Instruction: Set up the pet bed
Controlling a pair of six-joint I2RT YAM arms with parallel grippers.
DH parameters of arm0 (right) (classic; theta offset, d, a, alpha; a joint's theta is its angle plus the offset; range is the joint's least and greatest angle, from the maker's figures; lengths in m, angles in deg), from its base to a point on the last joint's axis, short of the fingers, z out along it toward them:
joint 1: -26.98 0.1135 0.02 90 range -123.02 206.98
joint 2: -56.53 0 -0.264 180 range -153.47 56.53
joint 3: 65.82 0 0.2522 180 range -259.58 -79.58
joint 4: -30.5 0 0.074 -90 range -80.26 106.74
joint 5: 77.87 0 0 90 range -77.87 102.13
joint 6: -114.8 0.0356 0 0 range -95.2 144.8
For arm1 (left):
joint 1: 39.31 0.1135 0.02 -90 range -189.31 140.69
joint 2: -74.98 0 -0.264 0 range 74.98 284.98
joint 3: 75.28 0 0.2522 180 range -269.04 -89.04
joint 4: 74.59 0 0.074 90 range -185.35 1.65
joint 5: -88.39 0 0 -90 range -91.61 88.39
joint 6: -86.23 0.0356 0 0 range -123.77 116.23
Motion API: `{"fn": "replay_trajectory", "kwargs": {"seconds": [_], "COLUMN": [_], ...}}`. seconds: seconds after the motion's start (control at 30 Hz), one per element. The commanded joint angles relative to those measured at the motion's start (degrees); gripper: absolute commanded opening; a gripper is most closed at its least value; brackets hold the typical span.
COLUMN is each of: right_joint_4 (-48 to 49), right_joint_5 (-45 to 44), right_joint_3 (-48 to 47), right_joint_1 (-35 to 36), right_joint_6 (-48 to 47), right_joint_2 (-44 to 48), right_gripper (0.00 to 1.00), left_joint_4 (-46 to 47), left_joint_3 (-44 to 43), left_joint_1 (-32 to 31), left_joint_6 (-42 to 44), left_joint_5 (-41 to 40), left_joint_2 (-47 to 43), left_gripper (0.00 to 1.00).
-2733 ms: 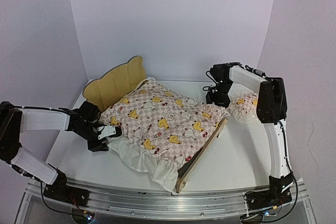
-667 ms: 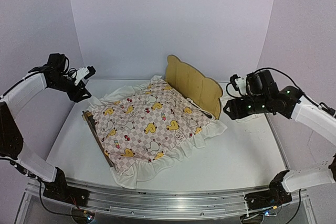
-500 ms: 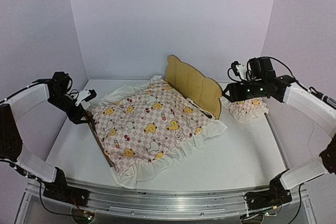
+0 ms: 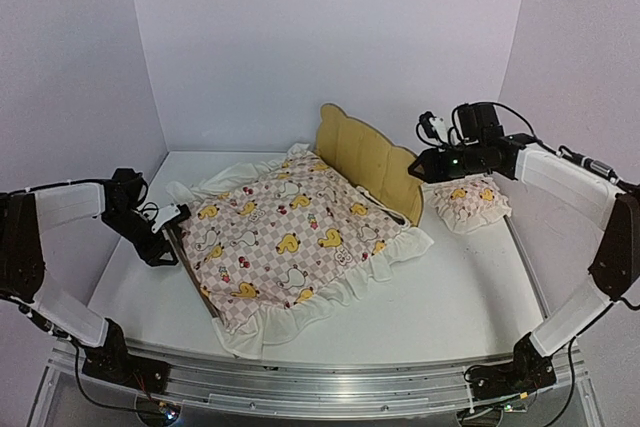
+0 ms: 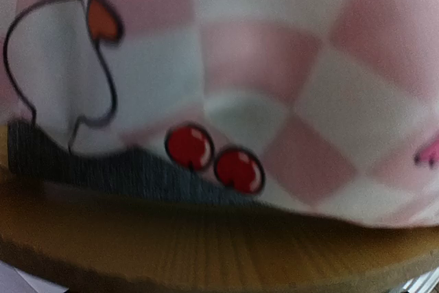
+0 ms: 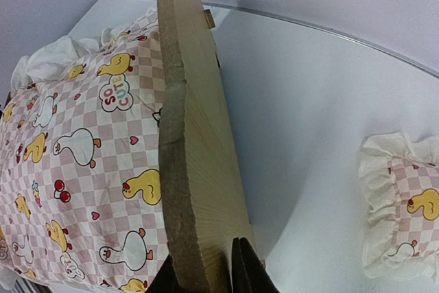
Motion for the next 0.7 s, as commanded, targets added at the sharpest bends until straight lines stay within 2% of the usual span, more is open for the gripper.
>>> {"fn": "replay_trajectory", "kwargs": {"seconds": [0.0, 0.2, 0.33, 0.43, 0.53, 0.67], "right_joint_4": [1.5, -5.1, -11.5, -17.5, -28.4, -37.9], "right_joint_5": [-7.6, -14.0, -16.9, -18.5, -23.4, -32.8], "right_joint_3": [4.4, 13.3, 18.4, 19.0, 13.5, 5.0], "right_joint_1": [-0.5, 0.4, 2.3, 4.8, 7.0, 7.0], "right_joint_6": [4.1, 11.5, 18.9, 23.6, 25.8, 26.2], "right_joint_2": [8.0, 20.6, 27.0, 28.9, 28.7, 30.3], "right_gripper": [0.16, 0.12, 0.16, 0.3, 0.49, 0.65], "left_joint_4": [10.6, 12.0, 13.5, 14.3, 13.5, 13.1], "left_joint_3": [-5.5, -21.2, -33.3, -41.8, -48.9, -51.6], "left_joint_1": [-5.1, -11.1, -12.4, -13.2, -13.3, -13.0], "left_joint_6": [-2.2, -2.9, -2.8, -3.6, -4.9, -5.7], "left_joint_5": [2.8, 5.8, 7.0, 7.3, 8.0, 6.8], "left_joint_2": [5.5, 20.0, 29.6, 35.9, 40.1, 40.9], "left_gripper": [0.62, 0.62, 0.62, 0.63, 0.64, 0.66]}}
